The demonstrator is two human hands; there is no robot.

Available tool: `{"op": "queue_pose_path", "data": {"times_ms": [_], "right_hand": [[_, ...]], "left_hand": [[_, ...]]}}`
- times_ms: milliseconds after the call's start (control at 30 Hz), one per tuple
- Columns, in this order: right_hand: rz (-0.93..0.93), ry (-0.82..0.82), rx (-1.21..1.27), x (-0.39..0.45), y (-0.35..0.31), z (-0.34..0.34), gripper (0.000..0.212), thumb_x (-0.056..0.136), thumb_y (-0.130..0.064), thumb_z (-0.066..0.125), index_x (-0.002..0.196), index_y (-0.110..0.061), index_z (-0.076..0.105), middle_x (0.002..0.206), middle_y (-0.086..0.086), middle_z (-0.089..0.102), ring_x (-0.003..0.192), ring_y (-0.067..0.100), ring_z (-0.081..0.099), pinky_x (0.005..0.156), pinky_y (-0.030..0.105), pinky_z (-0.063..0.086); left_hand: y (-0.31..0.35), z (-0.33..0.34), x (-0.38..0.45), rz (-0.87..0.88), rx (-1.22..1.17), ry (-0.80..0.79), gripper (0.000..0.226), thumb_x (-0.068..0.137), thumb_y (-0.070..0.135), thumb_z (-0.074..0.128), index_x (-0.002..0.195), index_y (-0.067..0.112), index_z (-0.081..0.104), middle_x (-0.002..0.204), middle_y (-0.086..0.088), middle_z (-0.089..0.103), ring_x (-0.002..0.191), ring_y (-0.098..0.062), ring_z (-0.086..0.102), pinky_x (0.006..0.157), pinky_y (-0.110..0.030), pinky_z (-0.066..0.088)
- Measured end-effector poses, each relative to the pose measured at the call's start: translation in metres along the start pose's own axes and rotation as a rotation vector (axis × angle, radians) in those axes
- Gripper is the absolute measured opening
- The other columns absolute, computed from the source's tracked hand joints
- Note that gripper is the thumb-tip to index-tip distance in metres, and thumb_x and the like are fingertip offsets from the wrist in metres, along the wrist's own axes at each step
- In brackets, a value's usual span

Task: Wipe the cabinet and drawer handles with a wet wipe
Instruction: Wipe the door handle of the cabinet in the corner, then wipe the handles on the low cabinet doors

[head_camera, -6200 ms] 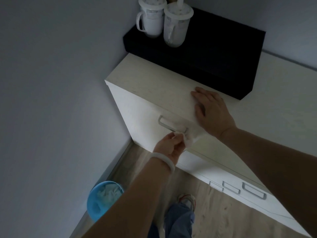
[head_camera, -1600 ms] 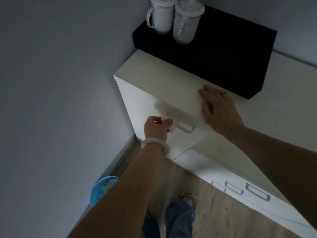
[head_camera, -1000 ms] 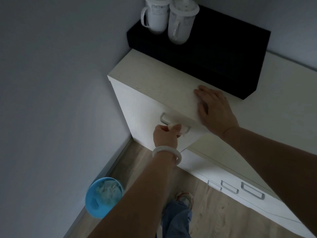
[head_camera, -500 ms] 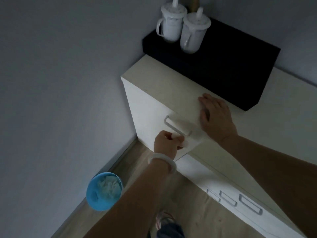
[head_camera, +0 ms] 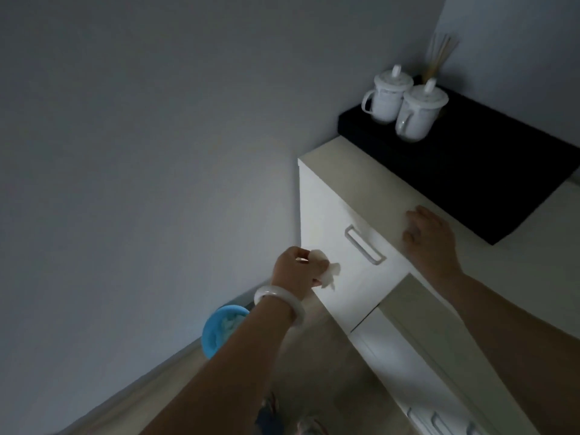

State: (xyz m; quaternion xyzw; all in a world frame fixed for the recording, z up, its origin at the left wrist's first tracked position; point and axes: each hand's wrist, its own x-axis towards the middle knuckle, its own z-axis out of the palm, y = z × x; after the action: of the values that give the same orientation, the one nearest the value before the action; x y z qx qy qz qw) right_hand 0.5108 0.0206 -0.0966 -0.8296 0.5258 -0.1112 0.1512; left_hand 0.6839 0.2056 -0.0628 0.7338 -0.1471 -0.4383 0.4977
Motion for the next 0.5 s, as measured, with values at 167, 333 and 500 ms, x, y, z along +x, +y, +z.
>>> {"op": "queue_pose_path", "data": {"times_ms": [167, 333, 500], "right_hand": [[-0.331, -0.025, 0.132, -0.04, -0.073, 0.004, 0.027, 0.087, -0.02, 0.068, 0.112, -0.008, 0.067, 0.127, 0.011, 0.059, 0.119, 0.033, 0.051, 0.101, 0.043, 0.04], [-0.341, -0.555, 0.604, -0.098, -0.187, -0.001, 0.034, 0.089, -0.045, 0.055, 0.118, -0.028, 0.058, 0.116, -0.01, 0.06, 0.101, 0.008, 0.06, 0.092, 0.025, 0.049], [-0.462, -0.797, 0.793, -0.152, -0.278, 0.004, 0.034, 0.092, -0.04, 0.055, 0.122, -0.024, 0.06, 0.104, -0.007, 0.069, 0.082, 0.007, 0.069, 0.069, 0.023, 0.057]], "left_hand": [[0.011, -0.045, -0.03, 0.057, -0.037, 0.121, 0.016, 0.085, 0.014, 0.071, 0.095, 0.007, 0.06, 0.076, -0.003, 0.065, 0.056, -0.007, 0.062, 0.056, -0.02, 0.054], [0.007, -0.107, -0.069, 0.12, 0.056, 0.248, 0.012, 0.083, 0.008, 0.07, 0.087, 0.016, 0.063, 0.09, -0.011, 0.071, 0.077, -0.022, 0.068, 0.071, -0.029, 0.058], [-0.014, -0.185, -0.12, 0.213, 0.044, 0.41, 0.013, 0.083, 0.0, 0.068, 0.082, 0.013, 0.068, 0.071, -0.001, 0.066, 0.051, 0.001, 0.058, 0.054, -0.015, 0.051]]}}
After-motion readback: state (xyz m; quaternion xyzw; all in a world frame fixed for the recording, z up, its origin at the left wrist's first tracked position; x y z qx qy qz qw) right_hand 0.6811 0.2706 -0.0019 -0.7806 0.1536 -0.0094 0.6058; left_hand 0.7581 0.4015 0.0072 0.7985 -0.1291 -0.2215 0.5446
